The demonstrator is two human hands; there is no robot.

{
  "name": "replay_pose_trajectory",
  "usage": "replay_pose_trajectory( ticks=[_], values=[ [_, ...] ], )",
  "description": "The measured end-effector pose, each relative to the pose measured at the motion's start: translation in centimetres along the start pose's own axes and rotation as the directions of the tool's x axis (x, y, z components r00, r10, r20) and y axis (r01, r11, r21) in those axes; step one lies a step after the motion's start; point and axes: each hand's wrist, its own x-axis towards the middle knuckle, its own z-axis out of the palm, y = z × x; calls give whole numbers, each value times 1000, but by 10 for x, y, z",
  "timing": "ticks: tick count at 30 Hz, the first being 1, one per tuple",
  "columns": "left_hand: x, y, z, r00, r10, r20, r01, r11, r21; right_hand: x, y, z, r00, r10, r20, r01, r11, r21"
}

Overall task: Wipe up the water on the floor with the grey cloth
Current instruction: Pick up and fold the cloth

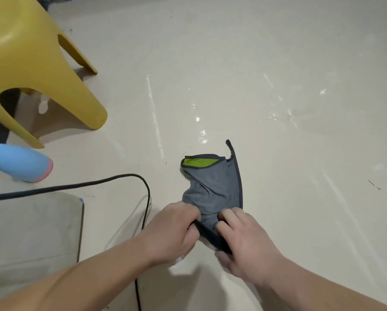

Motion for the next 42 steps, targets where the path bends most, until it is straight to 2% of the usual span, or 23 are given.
replay_pose_trajectory(
  ticks=[2, 4, 6, 8, 11, 13, 16, 17, 19, 21, 23, 24, 26, 31, 34, 36, 40, 42],
  values=[
    [3, 10, -9, 981, -192, -10, 186, 962, -201, 3, 1, -12, 1000, 19, -18, -16, 990, 137],
    [6, 16, -16, 958, -287, -16, 267, 910, -316, 11, 1, -38, 981, 164, 107, -192, 912, 362],
    [16, 17, -23, 919, -390, -53, 325, 826, -460, 23, 5, -59, 937, 286, 201, -347, 697, 628],
    [33, 14, -29, 875, -476, -91, 370, 777, -510, 37, 12, -69, 889, 403, 219, -413, 499, 762],
    [62, 1, -32, 818, -568, -91, 462, 743, -485, 55, 23, -66, 770, 615, 170, -475, 375, 796],
    [72, -8, -26, 806, -588, -64, 530, 766, -364, 60, 25, -59, 702, 690, 175, -536, 350, 768],
    [73, -18, -19, 762, -645, -55, 637, 763, -114, 61, 21, -55, 717, 677, 168, -546, 394, 740],
    [72, -18, -19, 728, -684, -40, 675, 727, -127, 60, 20, -57, 722, 671, 168, -543, 400, 738],
    [70, -15, -15, 639, -767, 52, 741, 597, -306, 58, 21, -61, 724, 661, 199, -547, 374, 749],
    [68, -9, -10, 576, -803, 156, 740, 430, -517, 55, 21, -65, 720, 621, 311, -583, 298, 756],
    [66, 2, -8, 528, -806, 268, 712, 248, -657, 54, 20, -72, 707, 557, 437, -636, 230, 736],
    [66, 10, -10, 524, -785, 331, 700, 175, -693, 55, 21, -78, 699, 540, 469, -651, 209, 729],
    [68, 28, -24, 545, -743, 388, 692, 138, -709, 57, 22, -91, 686, 539, 488, -659, 175, 732],
    [81, 75, -101, 628, -729, 271, 597, 228, -769, 65, 6, -135, 668, 557, 494, -607, 24, 794],
    [72, 103, -163, 646, -746, 163, 504, 256, -825, 57, -19, -176, 704, 504, 500, -532, -92, 842],
    [61, 112, -203, 659, -737, 146, 457, 239, -857, 55, -34, -206, 756, 449, 476, -476, -121, 871],
    [47, 103, -253, 690, -692, 214, 386, 102, -917, 72, -52, -243, 849, 325, 417, -366, -209, 907],
    [45, 80, -269, 700, -680, 218, 343, 52, -938, 96, -66, -249, 862, 340, 375, -297, -260, 919]
  ],
)
